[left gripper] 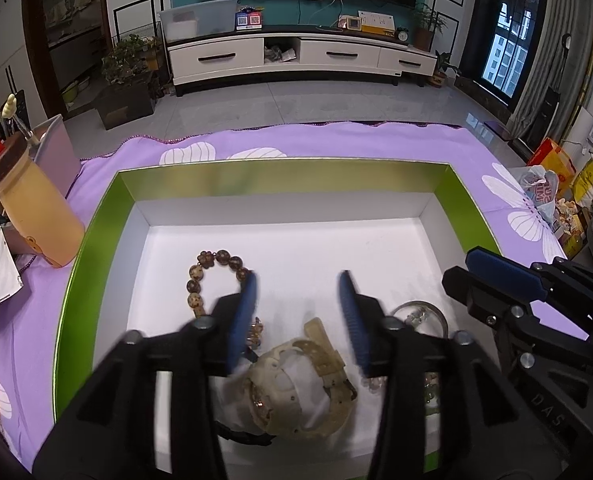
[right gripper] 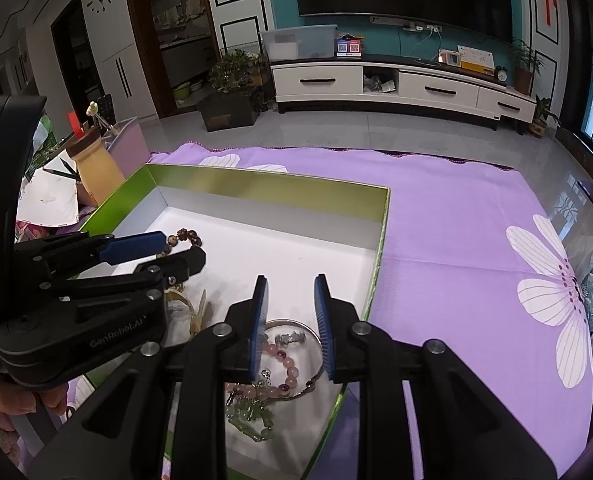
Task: Organize jewelry
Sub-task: 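Withdraw both tools and move them back toward the red bracelet and silver ring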
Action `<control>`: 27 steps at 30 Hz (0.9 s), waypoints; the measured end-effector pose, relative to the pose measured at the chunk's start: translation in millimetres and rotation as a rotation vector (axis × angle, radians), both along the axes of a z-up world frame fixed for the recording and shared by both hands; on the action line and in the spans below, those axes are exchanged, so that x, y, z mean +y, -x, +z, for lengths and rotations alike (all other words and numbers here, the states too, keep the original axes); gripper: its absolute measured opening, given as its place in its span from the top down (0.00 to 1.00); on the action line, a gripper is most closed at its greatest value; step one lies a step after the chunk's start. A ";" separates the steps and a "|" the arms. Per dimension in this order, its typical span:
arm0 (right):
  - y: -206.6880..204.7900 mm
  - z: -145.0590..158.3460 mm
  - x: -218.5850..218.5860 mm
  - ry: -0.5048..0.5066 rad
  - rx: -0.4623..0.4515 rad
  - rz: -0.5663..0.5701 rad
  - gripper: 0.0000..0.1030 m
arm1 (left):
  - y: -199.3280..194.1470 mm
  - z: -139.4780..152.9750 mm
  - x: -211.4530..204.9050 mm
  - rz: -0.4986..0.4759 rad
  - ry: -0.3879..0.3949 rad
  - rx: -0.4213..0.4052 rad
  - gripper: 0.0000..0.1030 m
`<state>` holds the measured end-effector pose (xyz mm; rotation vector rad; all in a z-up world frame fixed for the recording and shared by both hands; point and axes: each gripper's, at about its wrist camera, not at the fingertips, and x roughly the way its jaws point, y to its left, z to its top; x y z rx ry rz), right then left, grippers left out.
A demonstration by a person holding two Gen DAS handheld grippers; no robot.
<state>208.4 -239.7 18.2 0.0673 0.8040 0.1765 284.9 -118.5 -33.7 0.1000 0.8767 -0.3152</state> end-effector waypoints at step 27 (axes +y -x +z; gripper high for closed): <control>101.0 29.6 -10.9 -0.057 -0.033 -0.028 0.26 | 89.3 42.1 79.0 0.077 0.098 -0.018 0.04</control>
